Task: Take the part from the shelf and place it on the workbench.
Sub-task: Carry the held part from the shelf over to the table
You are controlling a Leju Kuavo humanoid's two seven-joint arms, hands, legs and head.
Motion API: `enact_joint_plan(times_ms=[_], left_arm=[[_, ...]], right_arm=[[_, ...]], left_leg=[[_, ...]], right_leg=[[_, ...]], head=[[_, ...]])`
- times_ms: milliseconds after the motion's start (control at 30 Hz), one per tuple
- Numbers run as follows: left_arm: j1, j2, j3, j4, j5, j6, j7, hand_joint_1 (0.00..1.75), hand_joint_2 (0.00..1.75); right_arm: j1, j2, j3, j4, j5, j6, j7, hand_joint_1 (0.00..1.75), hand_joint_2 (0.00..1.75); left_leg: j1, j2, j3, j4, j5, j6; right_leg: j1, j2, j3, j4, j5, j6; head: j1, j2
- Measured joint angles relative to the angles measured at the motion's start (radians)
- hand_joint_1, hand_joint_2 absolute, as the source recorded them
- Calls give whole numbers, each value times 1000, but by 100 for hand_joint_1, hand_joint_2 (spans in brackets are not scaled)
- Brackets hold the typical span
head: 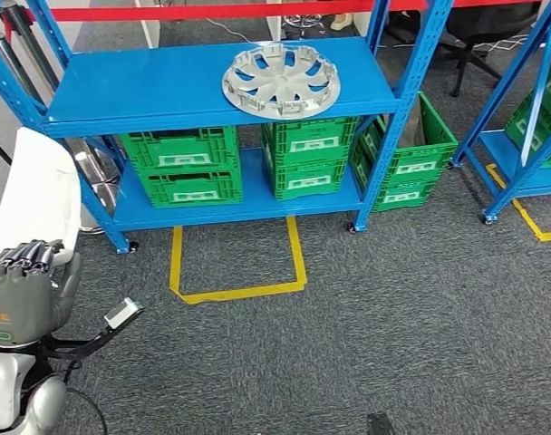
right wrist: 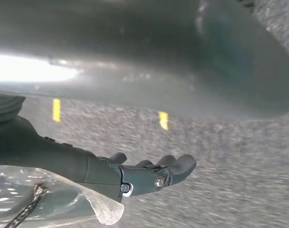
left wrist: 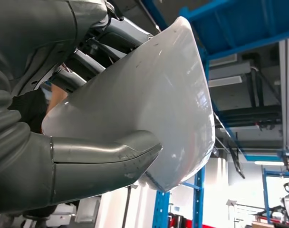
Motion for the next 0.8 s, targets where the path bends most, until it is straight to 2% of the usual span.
enact_joint_plan(times_ms=[33,67,100,133,167,233,267,300,333,367,400,433,467,500,533,600,633,667,733,767,800], left_arm=[[-3,-2,0,3,0,0,0,175,175],[-5,-5,-1,6,1,0,0,175,175],[-6,-6,-1,9,2,0,0,175,175],[-6,-8,-2,11,4,0,-1,175,175],[-6,-9,-2,14,6,0,-2,175,175],[-6,-11,-3,19,13,0,-5,175,175],[-6,-12,-3,22,17,0,-7,175,175],[-6,-13,-3,24,21,0,-9,175,175],[-6,-14,-3,27,26,0,-11,175,175],[-7,-16,-3,29,29,0,-14,175,175],[-7,-17,-3,30,33,0,-17,175,175],[-9,-19,-3,31,37,0,-21,175,175],[-10,-20,-3,31,41,0,-25,175,175],[-10,-22,-3,31,46,0,-27,175,175],[-11,-23,-3,32,49,0,-29,175,175],[-12,-27,-3,33,53,0,-32,175,175],[-13,-29,-2,34,56,0,-35,175,175],[-13,-31,-2,35,61,0,-39,175,175],[-12,-36,-2,39,78,0,-52,175,175],[-10,-38,-2,41,86,0,-58,175,175],[-7,-40,-2,44,93,0,-64,175,175]], right_arm=[[-3,-1,7,0,4,0,-8,0,0],[-4,-1,14,0,6,0,-14,0,0],[-5,0,19,0,7,2,-17,0,0],[-6,2,25,0,10,4,-18,0,0],[-6,3,30,0,13,6,-19,0,0],[-7,4,39,0,19,7,-18,0,0],[-8,4,43,0,21,7,-16,0,0],[-8,4,47,0,23,8,-12,0,0],[-8,6,51,0,24,8,-6,0,0],[-8,7,54,0,24,8,0,0,0],[-8,8,57,0,25,8,5,0,0],[-8,10,60,0,25,8,10,0,0],[-7,11,62,0,25,8,14,0,0],[-7,12,64,0,25,7,17,0,0],[-6,13,65,0,25,7,20,0,0],[-4,14,68,0,25,7,24,0,0],[-3,14,70,1,24,7,27,0,0],[-3,14,71,1,24,6,31,0,0],[-2,14,74,2,24,5,40,0,0],[-1,14,74,2,24,4,44,0,0],[-1,14,75,2,24,3,47,0,0]], left_leg=[[0,1,-2,-4,12,-6],[2,1,-3,-9,24,-12],[4,1,-6,-11,20,-19],[5,0,-12,1,-3,-26],[6,-1,-20,33,-47,-32],[9,-1,-42,154,-159,-40],[9,-1,-49,222,-192,-43],[9,-1,-47,271,-200,-45],[9,-1,-32,290,-184,-45],[9,-1,0,270,-155,-43],[9,-2,48,217,-134,-38],[7,-2,107,140,-132,-32],[5,-2,158,67,-143,-26],[2,-2,190,15,-157,-19],[-1,-2,205,-15,-168,-14],[-2,1,190,-24,-149,0],[0,3,178,-27,-136,8],[2,5,163,-30,-120,15],[3,6,127,-30,-90,23],[3,6,107,-29,-75,24],[2,6,85,-27,-59,22]], right_leg=[[3,1,13,-29,-6,-2],[3,1,5,-34,0,-6],[2,-1,-7,-34,11,-12],[0,-4,-17,-35,23,-20],[-2,-7,-30,-36,38,-27],[-1,-10,-57,-34,64,-36],[0,-11,-74,-30,78,-37],[0,-11,-92,-25,91,-36],[1,-11,-115,-18,103,-35],[1,-12,-137,-10,114,-33],[1,-12,-156,-1,122,-31],[2,-11,-173,8,131,-27],[3,-11,-185,15,139,-23],[4,-11,-191,17,149,-19],[3,-11,-194,16,159,-13],[0,-9,-200,10,173,-1],[0,-8,-208,20,156,4],[-1,-6,-221,45,119,9],[-3,-4,-251,151,11,14],[-3,-4,-262,215,-27,17],[-4,-4,-262,266,-38,19]], head=[[0,0],[-1,0],[-1,0],[-2,0],[-5,0],[-8,0],[-9,0],[-9,0],[-9,0],[-9,0],[-9,0],[-9,0],[-9,0],[-9,0],[-9,0],[-11,0],[-12,0],[-10,0],[-8,0],[-7,0],[-7,0]])
